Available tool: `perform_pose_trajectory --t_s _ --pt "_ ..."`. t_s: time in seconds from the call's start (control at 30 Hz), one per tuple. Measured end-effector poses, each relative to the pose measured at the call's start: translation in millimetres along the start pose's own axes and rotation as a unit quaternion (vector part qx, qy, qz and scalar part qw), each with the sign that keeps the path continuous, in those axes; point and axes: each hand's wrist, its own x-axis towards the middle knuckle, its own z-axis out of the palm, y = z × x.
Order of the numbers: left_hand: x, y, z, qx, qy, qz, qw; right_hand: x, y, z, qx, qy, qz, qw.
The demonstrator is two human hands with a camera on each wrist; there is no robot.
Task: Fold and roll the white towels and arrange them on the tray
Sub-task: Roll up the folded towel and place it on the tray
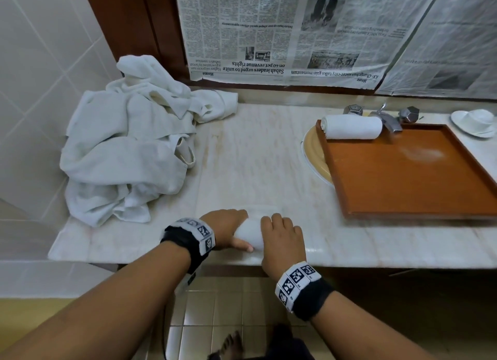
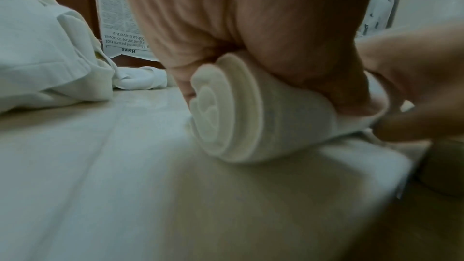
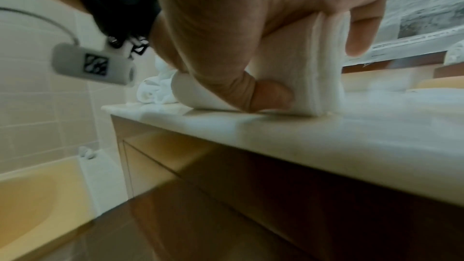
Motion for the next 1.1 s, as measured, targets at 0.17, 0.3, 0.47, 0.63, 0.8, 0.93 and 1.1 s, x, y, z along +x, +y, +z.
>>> perform_pose_trajectory --t_s 0.17,0.3,0.47,0.63,0.8,0.93,1.1 --pt "-20 13 56 0.194 0.263 0.021 0.945 27 7 -23 0.005 -0.06 -0.027 0.998" --pt "-13 15 64 0.168 0.306 -0.003 0.937 46 11 -34 -0.009 -0.112 -0.04 0.993" --pt "-2 1 20 0.124 0.171 -0.002 0.977 23 -2 -16 -0.036 -0.016 -0.031 0.999" --pt "-4 -11 10 0.012 0.178 -0.008 0.984 6 1 6 -0.03 0.011 -0.03 0.999" --pt "-21 -1 24 -0.317 0.359 -0.24 0.844 33 30 -13 0.045 -0.015 -0.011 0.999" --pt "-5 44 19 -0.527 0.065 -0.227 0.816 47 46 -15 0.093 -0.027 -0.043 0.994" --pt "39 76 0 -0.752 0.167 -0.217 0.6 55 74 -19 0.157 -0.012 -0.084 0.984"
